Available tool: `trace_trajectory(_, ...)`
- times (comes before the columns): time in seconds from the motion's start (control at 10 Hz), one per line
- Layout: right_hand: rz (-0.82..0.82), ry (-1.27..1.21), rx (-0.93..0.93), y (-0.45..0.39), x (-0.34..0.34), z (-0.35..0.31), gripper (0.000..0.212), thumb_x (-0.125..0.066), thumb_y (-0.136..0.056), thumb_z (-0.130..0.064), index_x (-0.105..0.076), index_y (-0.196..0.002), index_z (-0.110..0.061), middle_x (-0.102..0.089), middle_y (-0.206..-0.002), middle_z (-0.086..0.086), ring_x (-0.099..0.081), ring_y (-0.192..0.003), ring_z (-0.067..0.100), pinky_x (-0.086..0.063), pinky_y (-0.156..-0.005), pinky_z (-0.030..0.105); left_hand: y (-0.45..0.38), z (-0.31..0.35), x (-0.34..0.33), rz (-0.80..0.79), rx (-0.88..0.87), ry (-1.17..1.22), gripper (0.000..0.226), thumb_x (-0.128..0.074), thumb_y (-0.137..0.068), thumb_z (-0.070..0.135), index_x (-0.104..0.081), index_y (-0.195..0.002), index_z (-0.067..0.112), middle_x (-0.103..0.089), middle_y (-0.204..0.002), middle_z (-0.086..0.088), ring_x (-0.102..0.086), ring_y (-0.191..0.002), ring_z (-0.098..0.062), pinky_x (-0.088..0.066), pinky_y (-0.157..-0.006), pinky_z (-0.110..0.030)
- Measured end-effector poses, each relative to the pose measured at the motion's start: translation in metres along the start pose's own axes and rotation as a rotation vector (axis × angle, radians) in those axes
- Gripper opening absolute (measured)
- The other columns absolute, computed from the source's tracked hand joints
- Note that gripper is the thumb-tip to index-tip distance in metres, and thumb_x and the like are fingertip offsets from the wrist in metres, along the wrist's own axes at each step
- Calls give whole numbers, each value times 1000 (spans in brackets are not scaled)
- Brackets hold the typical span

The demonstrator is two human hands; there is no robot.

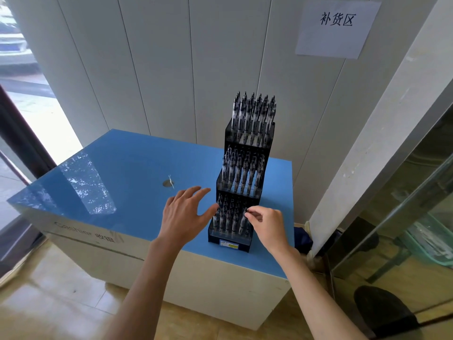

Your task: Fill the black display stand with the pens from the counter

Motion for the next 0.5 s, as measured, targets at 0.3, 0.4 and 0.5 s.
trace_trajectory(0.3, -116, 56, -56, 3, -14, 12, 11, -72, -92, -18, -78, -90, -9, -74, -75, 7, -69, -70, 22, -57, -72, 42, -8, 11, 6, -17, 29, 19, 59, -47, -98, 63, -50, -148, 32, -52, -150, 7, -47, -138, -19, -37, -110, -41)
trace_trajectory(0.4, -172, 86, -40, 2, -8, 7, 13, -73, -91, -20, -79, -98, -10, -77, -84, 4, -69, -74, 14, -59, -76, 34, -13, 14, 15, 0, 18, 32, 58, -47, -98, 62, -50, -148, 33, -51, -150, 7, -47, -138, -20, -37, -110, -43)
trace_trajectory(0.5, -133, 66, -33, -7, 5, -3, 14, -71, -93, -26, -79, -96, -15, -77, -84, -2, -67, -73, 6, -58, -74, 28, -26, 9, 34, 36, -2, 27, 58, -48, -98, 61, -49, -149, 32, -50, -152, 6, -46, -139, -21, -36, -110, -45)
Point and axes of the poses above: each hand's wrist, its own y-axis away from the middle knuckle, its own x-axis out of the back of the hand, z = x × y, the point moved 1 cm from there along -y, towards the middle knuckle
